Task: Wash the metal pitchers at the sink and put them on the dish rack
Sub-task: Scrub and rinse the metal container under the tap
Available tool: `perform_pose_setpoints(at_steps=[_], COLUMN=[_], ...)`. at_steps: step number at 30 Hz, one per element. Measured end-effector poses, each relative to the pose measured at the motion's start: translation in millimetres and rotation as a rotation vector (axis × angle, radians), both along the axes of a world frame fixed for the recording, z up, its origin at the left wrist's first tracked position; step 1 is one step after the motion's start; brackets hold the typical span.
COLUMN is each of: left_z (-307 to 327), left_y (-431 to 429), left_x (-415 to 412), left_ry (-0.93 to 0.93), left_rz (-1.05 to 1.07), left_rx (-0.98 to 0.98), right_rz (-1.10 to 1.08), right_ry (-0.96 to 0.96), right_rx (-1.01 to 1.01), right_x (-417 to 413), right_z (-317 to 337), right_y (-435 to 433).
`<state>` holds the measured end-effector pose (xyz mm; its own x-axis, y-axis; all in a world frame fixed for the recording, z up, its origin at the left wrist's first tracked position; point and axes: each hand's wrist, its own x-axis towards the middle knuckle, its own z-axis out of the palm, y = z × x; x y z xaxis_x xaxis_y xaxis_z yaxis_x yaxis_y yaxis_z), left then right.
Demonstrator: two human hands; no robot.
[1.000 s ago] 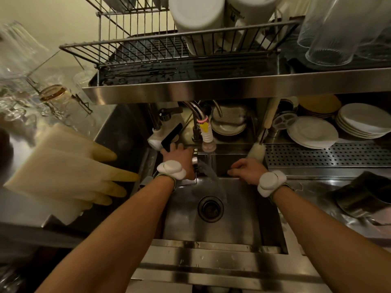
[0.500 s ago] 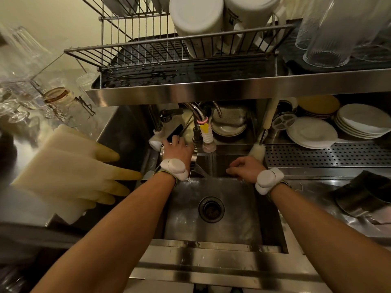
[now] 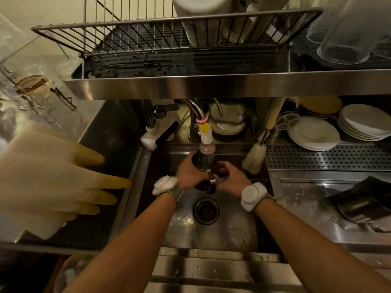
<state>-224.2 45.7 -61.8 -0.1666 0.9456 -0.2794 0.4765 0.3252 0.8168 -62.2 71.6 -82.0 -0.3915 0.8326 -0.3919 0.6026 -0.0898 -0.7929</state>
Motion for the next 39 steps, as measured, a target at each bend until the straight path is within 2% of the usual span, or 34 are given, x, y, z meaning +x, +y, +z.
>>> perform_pose_setpoints(at_steps=[4,10,15,16,20,22,25,29,34,39], left_z=[-3.7,-7.3,-16.1,-18.1,-30.9,-31.5,-29.9,-29.8,-29.2,-32.7], left_y=[4.6,9.5,7.4,5.9,2.5,0.9,0.2,-3.9,-3.4,-9.3], left_x=[4.6,-7.7,-21.7,-23.7,-33.0,-34.9,-35.8,-35.0,-42.8,-43.1], left_ry=[-0.086,-0.257,-0.426,-0.418,-0.031,0.049,0.094,0.123,0.152,0.156], left_rz=[-0.037,-0.072,0.022,0.047,0.14,0.197,0.223,0.217,0.2,0.159], left_rx=[-0.018,-0.063,-0.165,-0.19,-0.191,-0.196,-0.225,-0.233,-0.23,-0.212], right_rz=[0.015,-0.03,-0.058,-0.085,-0.179,-0.174,-0.091,-0.224,-0.12,-0.228], right_ry=[0.094,0.057,0.094,0.099,0.111,0.148,0.151,0.164,0.175,0.171], right_rx=[0.028,0.052,0.058,0.051,0.066,0.05,0.04,0.055,0.016,0.042], right_x=[-8.4,-29.8,-32.2,-28.1,-18.4,-21.2,-21.4,-19.6,-30.6,-21.3], right_z=[0.4,-13.4,-21.2,-25.8,-27.4,-23.5,-22.9,-19.6,-24.8,-23.2], right_y=[8.0,17.2,15.7,15.9,12.1,7.1,0.7,4.5,-3.3,8.2])
